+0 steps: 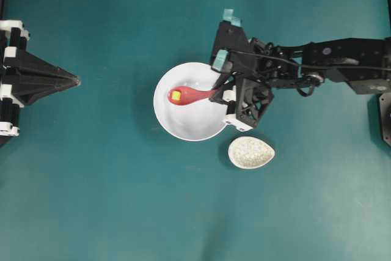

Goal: Scoop the yellow hexagonal prism block from the bowl with a spoon using the right arm.
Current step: 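Raise the spoon carrying the yellow block above the bowl, then hold the loaded spoon steady above the bowl with the right gripper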

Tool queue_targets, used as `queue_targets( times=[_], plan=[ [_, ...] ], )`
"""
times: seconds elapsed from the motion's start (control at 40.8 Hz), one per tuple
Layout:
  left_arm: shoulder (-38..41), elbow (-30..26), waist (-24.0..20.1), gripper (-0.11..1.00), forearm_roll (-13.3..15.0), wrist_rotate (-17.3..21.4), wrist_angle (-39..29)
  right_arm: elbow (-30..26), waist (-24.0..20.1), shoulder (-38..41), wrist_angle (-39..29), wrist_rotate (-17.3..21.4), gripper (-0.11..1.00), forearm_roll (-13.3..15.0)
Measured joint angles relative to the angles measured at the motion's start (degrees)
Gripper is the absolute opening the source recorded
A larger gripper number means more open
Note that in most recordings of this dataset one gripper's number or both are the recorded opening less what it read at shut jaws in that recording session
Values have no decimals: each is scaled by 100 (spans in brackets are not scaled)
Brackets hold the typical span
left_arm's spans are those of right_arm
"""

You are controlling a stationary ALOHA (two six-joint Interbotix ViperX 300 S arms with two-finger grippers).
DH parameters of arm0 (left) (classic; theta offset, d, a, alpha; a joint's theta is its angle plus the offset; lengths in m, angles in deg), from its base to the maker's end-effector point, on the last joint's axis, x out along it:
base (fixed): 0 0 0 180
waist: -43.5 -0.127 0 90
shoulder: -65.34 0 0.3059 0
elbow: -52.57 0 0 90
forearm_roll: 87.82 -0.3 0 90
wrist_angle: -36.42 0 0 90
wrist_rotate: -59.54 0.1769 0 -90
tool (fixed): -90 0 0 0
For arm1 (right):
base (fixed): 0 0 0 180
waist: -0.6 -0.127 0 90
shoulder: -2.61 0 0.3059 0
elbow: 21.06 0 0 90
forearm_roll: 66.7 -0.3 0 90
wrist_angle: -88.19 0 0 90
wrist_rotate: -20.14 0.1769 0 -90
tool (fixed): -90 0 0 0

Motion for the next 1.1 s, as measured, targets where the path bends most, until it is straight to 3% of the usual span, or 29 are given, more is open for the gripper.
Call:
queue_targets(
  times=[0.515,1.103],
  plan=[
    [-9,0,0,1,0,-26,0,703,-97,-791,826,18,22,-9],
    [-9,9,0,1,0,-35,97,1099,-237,-1415,888,18,22,-114]
  ],
)
